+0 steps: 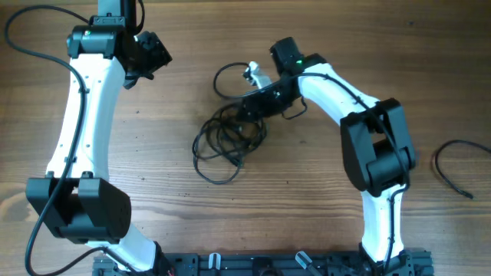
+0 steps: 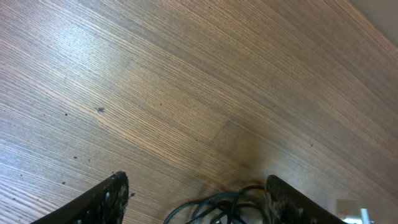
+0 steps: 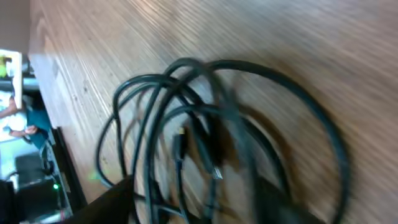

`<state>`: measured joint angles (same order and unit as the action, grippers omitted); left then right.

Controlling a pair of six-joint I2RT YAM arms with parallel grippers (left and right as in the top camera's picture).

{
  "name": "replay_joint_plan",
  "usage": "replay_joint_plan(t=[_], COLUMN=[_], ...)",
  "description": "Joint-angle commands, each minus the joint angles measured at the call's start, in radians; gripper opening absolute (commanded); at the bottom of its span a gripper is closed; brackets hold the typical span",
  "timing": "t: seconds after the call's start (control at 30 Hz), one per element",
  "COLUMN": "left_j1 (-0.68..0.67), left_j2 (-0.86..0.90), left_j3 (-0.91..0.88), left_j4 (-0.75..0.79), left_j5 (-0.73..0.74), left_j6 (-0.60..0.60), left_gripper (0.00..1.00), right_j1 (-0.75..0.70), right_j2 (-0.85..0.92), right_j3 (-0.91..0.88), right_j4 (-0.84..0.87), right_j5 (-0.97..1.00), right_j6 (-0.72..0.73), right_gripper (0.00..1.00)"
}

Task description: Untangle cables

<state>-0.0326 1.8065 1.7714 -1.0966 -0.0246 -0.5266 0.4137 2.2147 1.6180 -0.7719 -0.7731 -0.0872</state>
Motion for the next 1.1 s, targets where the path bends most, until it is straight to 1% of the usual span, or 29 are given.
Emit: replay_joint_plan(t=[0.0,0.03,0.07,0.1,0.13,0.2,0.33,0.4,0.47,0.5,0.53,0.57,0.6,0.63,0.67,0.7,0.73,0.77,0.8,0.83,0.93,0.97,1.07], left_j1=[0.000,0.000,0.000,0.000,0.000,-0.001,-0.001,-0.001,-0.001,-0.001,-0.001,-0.001,-0.001,-0.001,-0.001,-0.001,-0.003,-0.005,-0.008,-0.023,-0.077,-0.095,-0.166], left_j2=[-0.006,-0.006,-0.006,-0.006,-0.006,-0.006,-0.006,-0.006,-0.006,-0.006,-0.006,-0.006,-0.006,-0.006,-0.006,-0.006,-0.006,-0.006,-0.005,0.000,0.008,0.008,0.010], left_j3=[-0.004,-0.004,-0.004,-0.004,-0.004,-0.004,-0.004,-0.004,-0.004,-0.004,-0.004,-0.004,-0.004,-0.004,-0.004,-0.004,-0.004,-0.004,-0.005,-0.011,-0.036,-0.041,-0.044], left_j4=[-0.001,-0.002,-0.010,-0.016,-0.021,-0.023,-0.021,-0.019,-0.018,-0.018,-0.016,-0.014,-0.014,-0.013,-0.006,-0.003,-0.010,-0.027,-0.043,-0.061,-0.064,-0.065,-0.060], left_j5=[0.009,0.010,0.024,0.045,0.090,0.107,0.106,0.106,0.106,0.106,0.107,0.108,0.124,0.159,0.264,0.374,0.519,0.627,0.695,0.745,0.747,0.746,0.737], left_j6=[-0.013,-0.013,-0.002,0.010,0.049,0.051,0.052,0.052,0.052,0.052,0.052,0.051,0.053,0.081,0.169,0.251,0.356,0.423,0.454,0.467,0.465,0.460,0.359], left_gripper=[0.71,0.69,0.68,0.69,0.72,0.72,0.70,0.68,0.66,0.65,0.64,0.63,0.61,0.55,0.53,0.54,0.63,0.69,0.81,0.86,0.83,0.80,0.79], right_j1=[0.042,0.043,0.043,0.040,0.034,0.031,0.031,0.031,0.031,0.031,0.032,0.032,0.032,0.032,0.032,0.032,0.032,0.032,0.032,0.029,-0.009,-0.029,-0.089], right_j2=[0.012,0.010,0.006,-0.008,-0.049,-0.149,-0.495,-0.638,-0.754,-0.798,-0.811,-0.808,-0.798,-0.788,-0.768,-0.747,-0.733,-0.731,-0.730,-0.732,-0.733,-0.733,-0.732], right_j3=[0.000,0.008,0.021,0.033,0.044,0.047,0.047,0.047,0.047,0.047,0.047,0.046,0.044,0.044,0.044,0.044,0.044,0.044,0.045,0.045,0.045,0.045,0.044], right_j4=[0.043,0.047,0.046,0.045,0.045,0.046,0.038,0.036,0.006,-0.037,-0.065,-0.075,-0.079,-0.085,-0.103,-0.119,-0.127,-0.127,-0.125,-0.120,-0.138,-0.153,-0.176], right_j5=[-0.069,-0.136,-0.198,-0.248,-0.261,-0.241,-0.036,0.119,0.437,0.697,0.863,0.876,0.827,0.767,0.719,0.693,0.668,0.648,0.638,0.636,0.602,0.594,0.583], right_j6=[0.076,0.076,0.076,0.080,0.103,0.117,0.175,0.262,0.449,0.574,0.618,0.595,0.563,0.517,0.494,0.494,0.493,0.490,0.492,0.511,0.551,0.562,0.565], right_gripper=[0.19,0.08,0.05,0.05,0.05,0.04,0.04,0.04,0.04,0.04,0.04,0.04,0.04,0.04,0.04,0.04,0.04,0.04,0.04,0.04,0.04,0.04,0.04])
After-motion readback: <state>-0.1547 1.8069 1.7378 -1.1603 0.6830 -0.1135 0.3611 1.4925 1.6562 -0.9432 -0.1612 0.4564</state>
